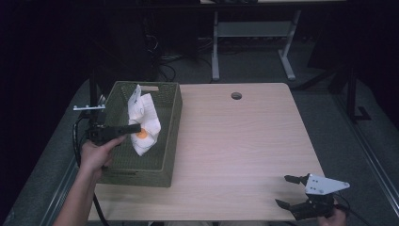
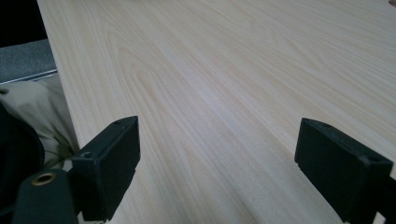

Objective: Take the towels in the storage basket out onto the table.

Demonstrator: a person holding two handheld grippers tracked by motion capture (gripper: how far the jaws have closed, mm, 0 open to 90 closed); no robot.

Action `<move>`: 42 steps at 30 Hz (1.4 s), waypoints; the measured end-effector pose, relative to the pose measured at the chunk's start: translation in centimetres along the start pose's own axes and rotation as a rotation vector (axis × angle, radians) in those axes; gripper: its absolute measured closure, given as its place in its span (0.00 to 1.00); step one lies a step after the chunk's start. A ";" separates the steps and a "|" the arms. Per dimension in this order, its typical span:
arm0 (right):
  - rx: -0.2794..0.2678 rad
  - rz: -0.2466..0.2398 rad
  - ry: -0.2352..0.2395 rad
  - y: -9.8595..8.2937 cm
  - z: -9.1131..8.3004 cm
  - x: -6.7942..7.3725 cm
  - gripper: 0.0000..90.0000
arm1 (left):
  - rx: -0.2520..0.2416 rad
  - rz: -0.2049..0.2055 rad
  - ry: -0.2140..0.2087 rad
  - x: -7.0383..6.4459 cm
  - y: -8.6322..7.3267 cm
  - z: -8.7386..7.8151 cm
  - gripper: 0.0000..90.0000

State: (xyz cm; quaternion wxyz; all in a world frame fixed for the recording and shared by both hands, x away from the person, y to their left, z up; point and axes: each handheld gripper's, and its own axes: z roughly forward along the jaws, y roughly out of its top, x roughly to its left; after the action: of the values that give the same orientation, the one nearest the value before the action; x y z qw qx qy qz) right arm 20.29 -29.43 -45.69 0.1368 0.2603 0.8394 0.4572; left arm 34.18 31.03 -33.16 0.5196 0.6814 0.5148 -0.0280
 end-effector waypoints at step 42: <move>-0.013 -0.004 0.007 0.1 -0.1 0.1 0.15 | 0.061 0.091 -0.153 -5.8 2.2 4.6 0.83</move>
State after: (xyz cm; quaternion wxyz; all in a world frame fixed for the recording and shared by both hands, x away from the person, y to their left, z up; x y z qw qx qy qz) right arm 20.20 -29.46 -45.55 0.1365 0.2562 0.8374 0.4632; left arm 35.42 23.90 -30.45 0.5372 0.7154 0.4410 -0.0718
